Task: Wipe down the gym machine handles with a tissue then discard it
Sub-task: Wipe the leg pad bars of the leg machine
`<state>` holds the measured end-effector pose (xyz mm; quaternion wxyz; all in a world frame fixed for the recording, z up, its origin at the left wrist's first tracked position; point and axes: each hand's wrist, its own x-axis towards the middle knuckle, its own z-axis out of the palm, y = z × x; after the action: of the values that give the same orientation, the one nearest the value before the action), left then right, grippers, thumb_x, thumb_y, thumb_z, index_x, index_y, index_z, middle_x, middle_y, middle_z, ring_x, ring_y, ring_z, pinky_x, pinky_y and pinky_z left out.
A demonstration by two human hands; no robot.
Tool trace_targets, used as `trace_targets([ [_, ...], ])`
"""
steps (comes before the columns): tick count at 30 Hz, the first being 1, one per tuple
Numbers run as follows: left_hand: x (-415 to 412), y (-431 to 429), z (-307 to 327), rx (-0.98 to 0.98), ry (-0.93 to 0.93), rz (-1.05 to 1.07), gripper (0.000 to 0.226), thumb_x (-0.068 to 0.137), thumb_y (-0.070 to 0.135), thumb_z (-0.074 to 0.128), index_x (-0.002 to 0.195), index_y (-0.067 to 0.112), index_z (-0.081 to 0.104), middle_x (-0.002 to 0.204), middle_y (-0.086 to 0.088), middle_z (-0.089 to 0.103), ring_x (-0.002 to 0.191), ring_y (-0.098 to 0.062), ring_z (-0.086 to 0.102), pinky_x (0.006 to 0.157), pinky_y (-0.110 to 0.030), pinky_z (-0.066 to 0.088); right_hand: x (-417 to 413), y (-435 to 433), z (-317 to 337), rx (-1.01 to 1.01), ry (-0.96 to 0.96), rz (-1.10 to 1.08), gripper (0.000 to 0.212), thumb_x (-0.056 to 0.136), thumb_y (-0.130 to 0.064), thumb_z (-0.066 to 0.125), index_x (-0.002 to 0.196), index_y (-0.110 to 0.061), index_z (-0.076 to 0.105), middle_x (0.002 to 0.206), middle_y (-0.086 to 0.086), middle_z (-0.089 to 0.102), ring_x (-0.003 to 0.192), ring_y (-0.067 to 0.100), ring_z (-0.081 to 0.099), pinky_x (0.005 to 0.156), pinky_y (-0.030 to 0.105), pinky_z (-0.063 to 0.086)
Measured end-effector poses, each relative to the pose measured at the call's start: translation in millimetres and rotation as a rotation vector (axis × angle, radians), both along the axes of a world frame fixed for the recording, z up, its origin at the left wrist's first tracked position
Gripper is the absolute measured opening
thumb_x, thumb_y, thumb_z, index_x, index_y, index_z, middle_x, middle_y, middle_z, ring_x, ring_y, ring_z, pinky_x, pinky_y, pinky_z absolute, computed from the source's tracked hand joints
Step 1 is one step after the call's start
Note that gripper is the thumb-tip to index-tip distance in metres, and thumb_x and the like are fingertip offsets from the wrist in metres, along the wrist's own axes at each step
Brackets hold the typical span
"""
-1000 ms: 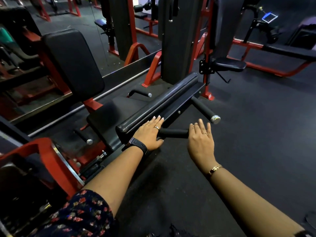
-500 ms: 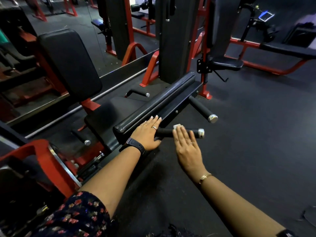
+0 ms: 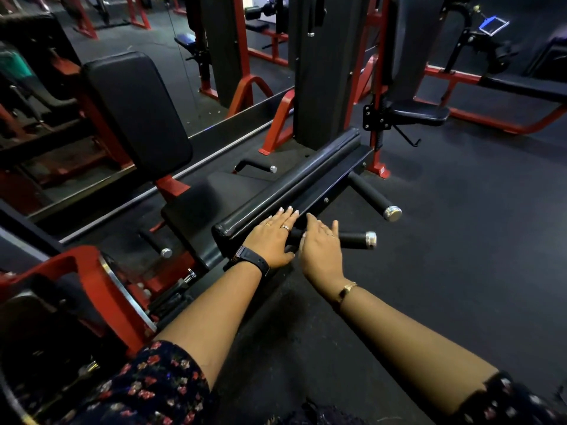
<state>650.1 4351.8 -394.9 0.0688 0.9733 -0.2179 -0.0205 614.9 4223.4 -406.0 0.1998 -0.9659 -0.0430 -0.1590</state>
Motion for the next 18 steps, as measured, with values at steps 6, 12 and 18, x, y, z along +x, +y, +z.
trace_targets([
  [6, 1.0, 0.6, 0.1, -0.013, -0.007, -0.009, 0.089, 0.088, 0.033, 0.061, 0.156, 0.019, 0.005, 0.163, -0.001, 0.003, 0.15, -0.015, 0.002, 0.119, -0.027, 0.003, -25.6, -16.9, -34.7, -0.096, -0.089, 0.275, 0.051, 0.093, -0.01, 0.035, 0.143, 0.003, 0.034, 0.147, 0.02, 0.039, 0.141, 0.028, 0.031, 0.12, 0.044, 0.013],
  [12, 2.6, 1.1, -0.5, 0.008, -0.004, -0.019, 0.095, 0.086, 0.042, 0.062, 0.156, 0.019, 0.002, 0.163, -0.001, 0.001, 0.15, -0.016, 0.002, 0.121, -0.029, 0.005, -65.9, -17.2, -46.7, 0.951, 0.321, -0.466, 0.043, 0.098, -0.01, 0.038, 0.141, -0.01, 0.042, 0.129, 0.012, 0.055, 0.117, 0.032, 0.053, 0.093, 0.03, 0.04],
  [18, 2.0, 0.8, -0.9, 0.018, -0.012, -0.018, 0.092, 0.088, 0.04, 0.06, 0.156, 0.018, 0.002, 0.163, -0.002, 0.001, 0.15, -0.015, 0.002, 0.12, -0.029, 0.005, -8.2, -1.4, -9.4, 1.968, 0.558, -0.555, 0.018, 0.094, 0.002, 0.042, 0.104, 0.0, 0.057, 0.094, 0.014, 0.061, 0.087, 0.023, 0.063, 0.067, 0.029, 0.052],
])
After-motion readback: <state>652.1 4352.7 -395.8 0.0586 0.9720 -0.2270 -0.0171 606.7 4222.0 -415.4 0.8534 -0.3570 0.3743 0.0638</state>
